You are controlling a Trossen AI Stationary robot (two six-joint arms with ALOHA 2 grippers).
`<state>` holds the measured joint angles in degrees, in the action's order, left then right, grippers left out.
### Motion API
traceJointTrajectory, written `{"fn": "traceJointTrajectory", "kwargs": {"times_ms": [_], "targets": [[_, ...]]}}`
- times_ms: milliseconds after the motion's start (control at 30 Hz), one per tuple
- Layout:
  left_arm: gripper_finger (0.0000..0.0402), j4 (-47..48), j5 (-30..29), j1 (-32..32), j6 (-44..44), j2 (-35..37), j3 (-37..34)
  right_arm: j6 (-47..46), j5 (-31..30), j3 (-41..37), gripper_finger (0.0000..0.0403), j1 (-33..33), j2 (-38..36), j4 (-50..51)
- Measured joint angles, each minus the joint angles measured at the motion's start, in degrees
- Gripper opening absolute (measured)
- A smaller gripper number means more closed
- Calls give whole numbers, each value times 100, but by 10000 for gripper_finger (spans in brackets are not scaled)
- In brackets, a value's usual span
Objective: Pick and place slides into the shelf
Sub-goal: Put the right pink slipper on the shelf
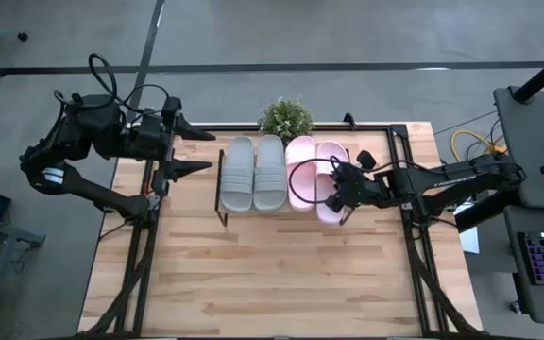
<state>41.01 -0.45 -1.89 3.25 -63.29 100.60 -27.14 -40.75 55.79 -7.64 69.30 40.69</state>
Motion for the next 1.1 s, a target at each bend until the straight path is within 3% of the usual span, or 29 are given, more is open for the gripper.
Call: {"fn": "traceJointTrajectory", "kwargs": {"times_ms": [167, 533, 667, 833, 1100], "targets": [[246, 2, 0, 0, 0, 0, 1, 65, 23, 23, 56, 0, 7, -44], [246, 2, 0, -2, -4, -17, 2, 301, 90, 296, 179, 0, 13, 340], [246, 2, 0, -2, -6, -17, 2, 511, 80, 368, 196, 4, 15, 386], [246, 4, 8, -2, -107, -17, 2, 761, 16, 389, 160, 7, 15, 406], [246, 37, 67, -2, -291, -17, 2, 1176, 40, 390, 27, 4, 14, 355]]}}
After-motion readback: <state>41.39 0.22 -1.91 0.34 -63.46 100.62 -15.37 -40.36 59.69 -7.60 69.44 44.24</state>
